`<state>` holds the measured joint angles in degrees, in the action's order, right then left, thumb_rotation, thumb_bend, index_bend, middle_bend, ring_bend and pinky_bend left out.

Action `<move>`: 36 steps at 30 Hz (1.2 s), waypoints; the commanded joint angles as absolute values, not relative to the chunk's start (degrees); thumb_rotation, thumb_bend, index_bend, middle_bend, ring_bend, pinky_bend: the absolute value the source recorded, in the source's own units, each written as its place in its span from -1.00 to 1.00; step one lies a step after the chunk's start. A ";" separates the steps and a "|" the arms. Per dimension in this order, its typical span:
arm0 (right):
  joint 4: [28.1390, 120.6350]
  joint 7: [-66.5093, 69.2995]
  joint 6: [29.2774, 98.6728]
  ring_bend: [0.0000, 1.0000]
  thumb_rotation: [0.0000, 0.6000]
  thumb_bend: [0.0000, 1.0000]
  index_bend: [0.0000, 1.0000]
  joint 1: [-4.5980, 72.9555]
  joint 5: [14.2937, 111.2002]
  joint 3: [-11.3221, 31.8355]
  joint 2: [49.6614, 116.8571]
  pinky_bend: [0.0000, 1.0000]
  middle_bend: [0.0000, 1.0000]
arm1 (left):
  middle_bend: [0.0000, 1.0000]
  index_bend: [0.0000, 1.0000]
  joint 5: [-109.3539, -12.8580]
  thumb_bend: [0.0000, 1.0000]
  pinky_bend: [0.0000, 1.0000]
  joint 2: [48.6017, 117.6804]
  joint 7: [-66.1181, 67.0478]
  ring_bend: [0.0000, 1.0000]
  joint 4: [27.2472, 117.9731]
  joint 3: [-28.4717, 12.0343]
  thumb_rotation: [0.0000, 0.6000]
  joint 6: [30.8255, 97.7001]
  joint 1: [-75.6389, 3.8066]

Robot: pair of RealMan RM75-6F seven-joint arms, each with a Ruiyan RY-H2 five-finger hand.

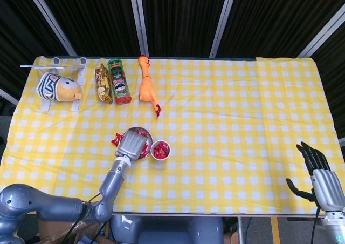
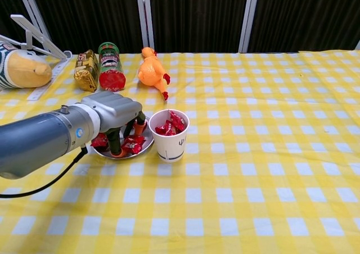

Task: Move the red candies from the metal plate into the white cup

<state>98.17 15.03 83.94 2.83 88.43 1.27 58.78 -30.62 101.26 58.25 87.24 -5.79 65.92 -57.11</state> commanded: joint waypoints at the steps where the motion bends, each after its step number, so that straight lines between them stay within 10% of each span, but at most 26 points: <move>1: 98.12 14.99 83.96 -1.00 1.00 -0.23 -1.00 2.78 88.46 1.20 58.87 -1.00 -1.00 | 0.04 -0.10 -31.03 -0.21 0.90 101.55 58.09 0.76 86.75 -5.62 1.00 65.76 -56.93; 36: 98.29 14.95 84.12 -1.00 1.00 -0.23 -1.00 2.69 88.34 1.29 58.94 -1.00 -1.00 | 0.12 -0.05 -38.90 -0.13 0.91 90.32 57.48 0.77 107.27 -12.45 1.00 71.71 -57.58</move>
